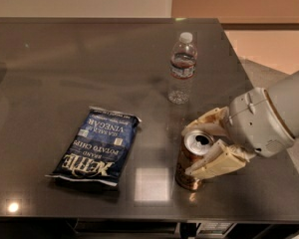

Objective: Knock orange can over

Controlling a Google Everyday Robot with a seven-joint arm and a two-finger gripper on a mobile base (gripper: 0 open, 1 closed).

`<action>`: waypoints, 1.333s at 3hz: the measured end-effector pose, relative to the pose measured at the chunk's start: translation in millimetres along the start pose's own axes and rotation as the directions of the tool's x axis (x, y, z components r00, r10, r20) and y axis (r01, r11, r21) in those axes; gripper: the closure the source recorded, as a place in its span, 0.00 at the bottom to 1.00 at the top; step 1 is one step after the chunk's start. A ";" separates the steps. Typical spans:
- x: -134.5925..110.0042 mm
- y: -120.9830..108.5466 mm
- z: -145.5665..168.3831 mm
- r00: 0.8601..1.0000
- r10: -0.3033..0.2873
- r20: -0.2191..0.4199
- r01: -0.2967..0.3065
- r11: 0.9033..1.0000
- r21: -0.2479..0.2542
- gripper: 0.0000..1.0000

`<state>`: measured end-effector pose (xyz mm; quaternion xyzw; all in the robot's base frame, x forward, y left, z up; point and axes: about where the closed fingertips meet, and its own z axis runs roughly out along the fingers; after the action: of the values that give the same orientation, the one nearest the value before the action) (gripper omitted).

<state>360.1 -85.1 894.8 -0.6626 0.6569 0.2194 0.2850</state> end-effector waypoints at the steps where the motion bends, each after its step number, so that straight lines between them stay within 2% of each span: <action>1: 0.7 -17.0 -5.1 0.997 0.027 -0.070 -0.027 1.000 -0.002 0.87; 2: -3.5 -43.1 -20.3 0.979 0.053 -0.197 -0.051 0.999 0.015 1.00; 3: -7.4 -62.1 -33.7 0.944 0.029 -0.329 -0.024 1.000 0.020 1.00; 4: -9.0 -68.7 -35.6 0.888 -0.026 -0.458 0.030 1.000 0.001 1.00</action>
Offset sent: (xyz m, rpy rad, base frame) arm 0.0761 -0.0280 0.0412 -0.3747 0.0461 -0.1076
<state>425.2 -103.9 933.3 -0.7039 0.6969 0.0503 0.1278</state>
